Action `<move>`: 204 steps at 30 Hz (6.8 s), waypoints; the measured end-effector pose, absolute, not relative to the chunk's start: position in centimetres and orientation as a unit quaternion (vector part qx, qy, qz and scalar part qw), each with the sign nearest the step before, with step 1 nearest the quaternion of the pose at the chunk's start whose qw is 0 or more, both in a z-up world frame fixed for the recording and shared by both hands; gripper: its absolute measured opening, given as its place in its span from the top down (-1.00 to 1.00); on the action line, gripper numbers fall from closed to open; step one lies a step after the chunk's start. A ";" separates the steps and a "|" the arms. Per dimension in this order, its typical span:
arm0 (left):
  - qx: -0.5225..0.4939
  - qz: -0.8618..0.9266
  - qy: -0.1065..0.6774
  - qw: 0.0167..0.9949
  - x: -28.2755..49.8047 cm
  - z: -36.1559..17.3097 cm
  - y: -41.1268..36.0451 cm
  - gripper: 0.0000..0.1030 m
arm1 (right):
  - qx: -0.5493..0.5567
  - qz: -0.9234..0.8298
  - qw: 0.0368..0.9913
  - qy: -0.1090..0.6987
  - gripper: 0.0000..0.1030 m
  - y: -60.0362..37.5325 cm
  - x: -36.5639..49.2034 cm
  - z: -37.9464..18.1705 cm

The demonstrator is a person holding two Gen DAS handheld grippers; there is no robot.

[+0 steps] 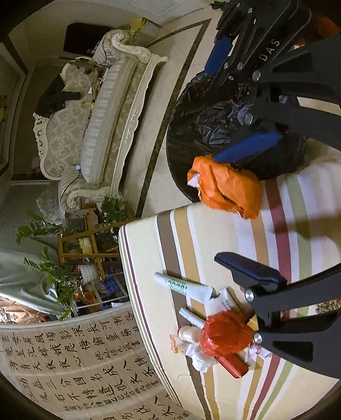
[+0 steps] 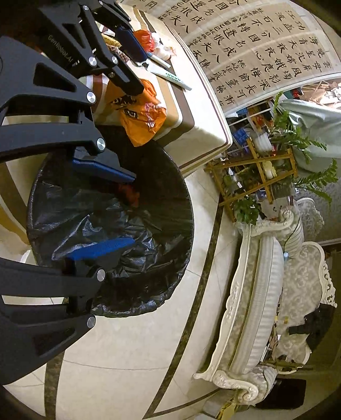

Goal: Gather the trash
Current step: 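Drop the red paper and orange bag into the black bin with both grippers, then grasp the gold foil wrapper with the left gripper, then grasp the twine bundle with the right gripper while the left gripper holds the foil, then release the twine and gold foil into the black bin with both grippers, then grasp the yellow-labelled bottle with the right gripper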

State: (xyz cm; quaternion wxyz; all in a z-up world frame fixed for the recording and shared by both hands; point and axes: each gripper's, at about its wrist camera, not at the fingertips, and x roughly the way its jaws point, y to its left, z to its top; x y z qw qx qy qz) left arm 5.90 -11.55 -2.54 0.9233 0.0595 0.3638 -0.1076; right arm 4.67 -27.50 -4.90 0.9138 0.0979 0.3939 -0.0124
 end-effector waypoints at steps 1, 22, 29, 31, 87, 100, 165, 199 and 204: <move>0.058 -0.107 0.362 0.924 5.7 -2.4 -11.3 -0.38 | 0.099 -0.013 0.914 0.394 0.14 -27.5 4.7 -4.8; 0.035 -0.048 0.362 0.930 0.7 -1.8 -3.3 -0.39 | 0.090 0.020 0.913 0.396 0.07 -22.3 0.1 -4.4; 0.029 -0.040 0.373 0.926 -0.6 -2.7 -1.8 -0.39 | 0.085 0.031 0.913 0.398 0.07 -20.9 -1.2 -4.5; 0.030 -0.041 0.376 0.925 -0.9 -3.0 -1.7 -0.39 | 0.084 0.034 0.913 0.398 0.07 -20.6 -1.6 -4.5; -0.027 -0.001 0.399 0.916 2.3 -3.8 9.5 0.64 | -0.015 0.099 0.890 0.445 0.00 -7.3 4.3 -4.5; -0.021 -0.002 0.392 0.920 3.0 -3.4 9.2 0.64 | 0.011 0.096 0.893 0.439 0.11 -7.9 5.7 -4.1; 0.082 -0.149 0.384 0.908 9.8 -3.9 -14.6 -0.08 | 0.113 -0.044 0.907 0.403 0.30 -28.6 6.6 -6.3; 0.038 -0.057 0.370 0.927 5.2 -1.0 -1.9 -0.42 | 0.087 0.019 0.915 0.394 0.07 -20.7 3.8 -3.3; 0.022 -0.009 0.368 0.930 4.2 -0.9 2.9 -0.42 | 0.067 0.053 0.915 0.394 0.06 -16.5 3.6 -2.7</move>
